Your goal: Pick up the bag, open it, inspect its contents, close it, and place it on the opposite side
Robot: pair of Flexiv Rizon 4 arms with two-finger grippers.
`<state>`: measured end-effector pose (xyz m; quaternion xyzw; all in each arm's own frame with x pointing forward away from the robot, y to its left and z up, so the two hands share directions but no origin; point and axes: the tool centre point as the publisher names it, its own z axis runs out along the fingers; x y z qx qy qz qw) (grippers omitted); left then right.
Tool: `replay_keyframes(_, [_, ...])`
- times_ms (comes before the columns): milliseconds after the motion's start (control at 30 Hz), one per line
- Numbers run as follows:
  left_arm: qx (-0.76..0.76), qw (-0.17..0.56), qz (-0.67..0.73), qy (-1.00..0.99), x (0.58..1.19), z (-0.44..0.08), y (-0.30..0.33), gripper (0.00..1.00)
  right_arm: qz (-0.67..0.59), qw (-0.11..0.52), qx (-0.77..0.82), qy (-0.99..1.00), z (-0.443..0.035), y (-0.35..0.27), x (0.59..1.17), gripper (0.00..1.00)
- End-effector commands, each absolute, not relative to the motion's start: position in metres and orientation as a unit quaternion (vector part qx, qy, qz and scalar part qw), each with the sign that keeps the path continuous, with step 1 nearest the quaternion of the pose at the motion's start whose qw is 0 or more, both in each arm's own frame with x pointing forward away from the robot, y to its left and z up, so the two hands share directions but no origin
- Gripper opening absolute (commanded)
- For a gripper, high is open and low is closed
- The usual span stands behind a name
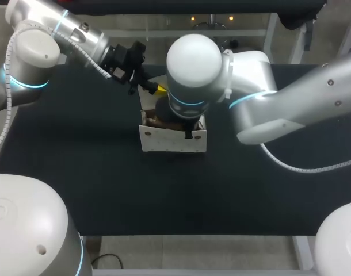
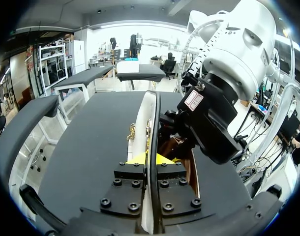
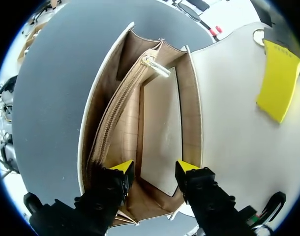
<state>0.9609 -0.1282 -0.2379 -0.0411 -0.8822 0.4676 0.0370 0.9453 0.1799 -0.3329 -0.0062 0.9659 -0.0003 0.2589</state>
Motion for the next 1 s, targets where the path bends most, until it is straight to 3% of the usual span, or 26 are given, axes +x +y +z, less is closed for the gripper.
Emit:
replay_keyframes(33, [-0.041,0.037,0.469,-0.882,0.959,-0.241,-0.131,0.0,0.007,0.272,-0.001,0.962,-0.329,0.18,0.945,0.45])
replay_keyframes(467, [-0.039,0.017,0.453,-0.891,0.951,-0.235,-0.135,0.0,0.032,0.343,0.033,0.938,-0.286,0.171,0.941,0.45])
replay_keyframes(933, [-0.037,0.009,0.447,-0.894,0.943,-0.233,-0.138,0.0,0.04,0.387,0.058,0.919,-0.264,0.159,0.929,0.38])
replay_keyframes(1000, [-0.034,0.012,0.45,-0.892,0.943,-0.234,-0.138,0.0,0.043,0.391,0.06,0.917,-0.261,0.158,0.926,0.33])
